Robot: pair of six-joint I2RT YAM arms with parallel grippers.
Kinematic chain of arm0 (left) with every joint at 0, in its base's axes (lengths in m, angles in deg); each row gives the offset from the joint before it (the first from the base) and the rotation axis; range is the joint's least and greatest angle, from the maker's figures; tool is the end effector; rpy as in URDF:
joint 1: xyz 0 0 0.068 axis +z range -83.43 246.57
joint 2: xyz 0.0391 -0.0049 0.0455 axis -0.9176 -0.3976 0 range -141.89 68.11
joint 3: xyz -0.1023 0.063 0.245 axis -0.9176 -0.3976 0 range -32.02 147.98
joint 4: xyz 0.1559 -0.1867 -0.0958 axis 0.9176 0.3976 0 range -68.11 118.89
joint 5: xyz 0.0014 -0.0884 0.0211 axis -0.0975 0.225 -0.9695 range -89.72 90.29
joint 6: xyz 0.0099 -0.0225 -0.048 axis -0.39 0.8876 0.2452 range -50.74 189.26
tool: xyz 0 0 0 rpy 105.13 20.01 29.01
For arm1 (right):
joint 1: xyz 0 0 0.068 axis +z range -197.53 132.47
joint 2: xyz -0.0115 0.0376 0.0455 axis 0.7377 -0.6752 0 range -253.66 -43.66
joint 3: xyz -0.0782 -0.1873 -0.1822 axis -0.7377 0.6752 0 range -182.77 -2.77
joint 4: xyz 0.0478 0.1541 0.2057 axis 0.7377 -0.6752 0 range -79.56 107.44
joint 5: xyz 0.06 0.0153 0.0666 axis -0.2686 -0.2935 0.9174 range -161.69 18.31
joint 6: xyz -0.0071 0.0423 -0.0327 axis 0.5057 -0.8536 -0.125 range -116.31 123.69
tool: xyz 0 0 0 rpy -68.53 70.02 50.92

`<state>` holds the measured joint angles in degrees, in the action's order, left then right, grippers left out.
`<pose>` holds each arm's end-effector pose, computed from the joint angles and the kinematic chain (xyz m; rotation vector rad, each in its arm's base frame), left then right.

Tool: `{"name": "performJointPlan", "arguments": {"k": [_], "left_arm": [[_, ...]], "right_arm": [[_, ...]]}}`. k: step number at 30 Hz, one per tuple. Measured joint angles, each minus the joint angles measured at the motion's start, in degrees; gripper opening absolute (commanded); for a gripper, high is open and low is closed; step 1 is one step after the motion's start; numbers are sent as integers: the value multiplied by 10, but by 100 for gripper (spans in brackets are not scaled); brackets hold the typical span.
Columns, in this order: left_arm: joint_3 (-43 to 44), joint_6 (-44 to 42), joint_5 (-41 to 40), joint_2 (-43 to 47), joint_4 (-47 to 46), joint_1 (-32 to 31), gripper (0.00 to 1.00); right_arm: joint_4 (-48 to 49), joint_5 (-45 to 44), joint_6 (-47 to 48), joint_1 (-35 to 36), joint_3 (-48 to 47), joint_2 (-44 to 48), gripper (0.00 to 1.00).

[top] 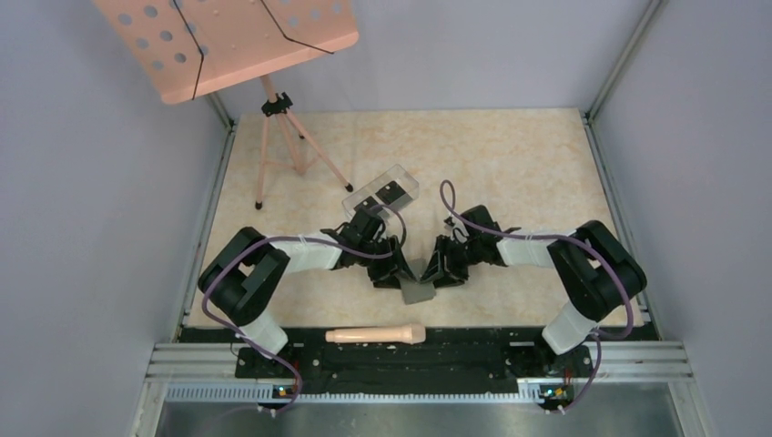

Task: Put the credit cards into the card holder
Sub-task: Pick up the card holder from the center of the board.

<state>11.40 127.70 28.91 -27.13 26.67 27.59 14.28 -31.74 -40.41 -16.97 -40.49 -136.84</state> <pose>0.2230 -0.2023 0.1331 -0.2717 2.9007 -1.1441 0.2258 0.1598 0.1227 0.0467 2.8523 1.3032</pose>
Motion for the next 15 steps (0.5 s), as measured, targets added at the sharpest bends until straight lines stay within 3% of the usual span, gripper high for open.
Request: {"name": "performJointPlan", "arguments": {"k": [2, 4, 8, 15], "left_arm": [[-6, 2, -2, 4, -5, 0, 53], [-11, 3, -7, 11, -5, 0, 53], [-19, 4, -27, 32, 6, -1, 57], [-19, -4, -80, 121, 62, -2, 74]], "right_arm": [[6, -5, 0, -1, 6, -2, 14], [4, -10, 0, -3, 12, -3, 2], [8, -9, -5, -3, 13, 2, 0], [-14, -14, -5, -12, 5, 78, 0]]}}
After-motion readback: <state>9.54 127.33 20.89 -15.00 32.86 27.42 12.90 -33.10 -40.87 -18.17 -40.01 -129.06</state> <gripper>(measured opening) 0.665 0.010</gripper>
